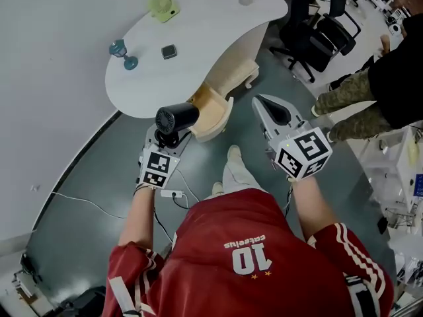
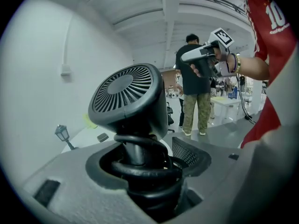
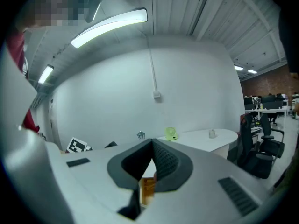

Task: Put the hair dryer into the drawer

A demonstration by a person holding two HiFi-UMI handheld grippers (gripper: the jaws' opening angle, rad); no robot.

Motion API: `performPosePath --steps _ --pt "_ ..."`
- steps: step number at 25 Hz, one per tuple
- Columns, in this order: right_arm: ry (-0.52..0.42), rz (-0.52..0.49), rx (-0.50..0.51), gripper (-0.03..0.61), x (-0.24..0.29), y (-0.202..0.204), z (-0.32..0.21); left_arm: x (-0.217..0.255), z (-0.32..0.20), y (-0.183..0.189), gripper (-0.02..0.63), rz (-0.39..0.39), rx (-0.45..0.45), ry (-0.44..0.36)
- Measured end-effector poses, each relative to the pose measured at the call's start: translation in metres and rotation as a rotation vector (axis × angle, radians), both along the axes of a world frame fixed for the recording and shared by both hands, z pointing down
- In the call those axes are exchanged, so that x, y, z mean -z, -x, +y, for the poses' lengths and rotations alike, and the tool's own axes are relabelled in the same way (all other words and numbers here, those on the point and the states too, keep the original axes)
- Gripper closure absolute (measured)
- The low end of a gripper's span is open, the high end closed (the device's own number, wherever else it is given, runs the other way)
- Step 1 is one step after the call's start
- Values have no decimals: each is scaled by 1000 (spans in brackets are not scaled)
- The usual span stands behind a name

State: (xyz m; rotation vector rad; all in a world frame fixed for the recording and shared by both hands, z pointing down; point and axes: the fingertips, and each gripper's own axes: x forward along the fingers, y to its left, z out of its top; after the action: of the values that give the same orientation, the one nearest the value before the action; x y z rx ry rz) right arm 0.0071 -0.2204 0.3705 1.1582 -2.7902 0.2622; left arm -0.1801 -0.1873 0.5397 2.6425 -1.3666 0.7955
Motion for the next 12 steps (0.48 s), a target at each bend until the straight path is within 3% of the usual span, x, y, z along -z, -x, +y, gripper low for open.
performPosePath --steps 9,12 --pt "71 -6 10 574 -38 -17 -46 -90 -47 -31 305 -109 -67 154" --pt "90 0 8 574 -49 -22 -61 -117 -62 -38 305 -174 -102 171"
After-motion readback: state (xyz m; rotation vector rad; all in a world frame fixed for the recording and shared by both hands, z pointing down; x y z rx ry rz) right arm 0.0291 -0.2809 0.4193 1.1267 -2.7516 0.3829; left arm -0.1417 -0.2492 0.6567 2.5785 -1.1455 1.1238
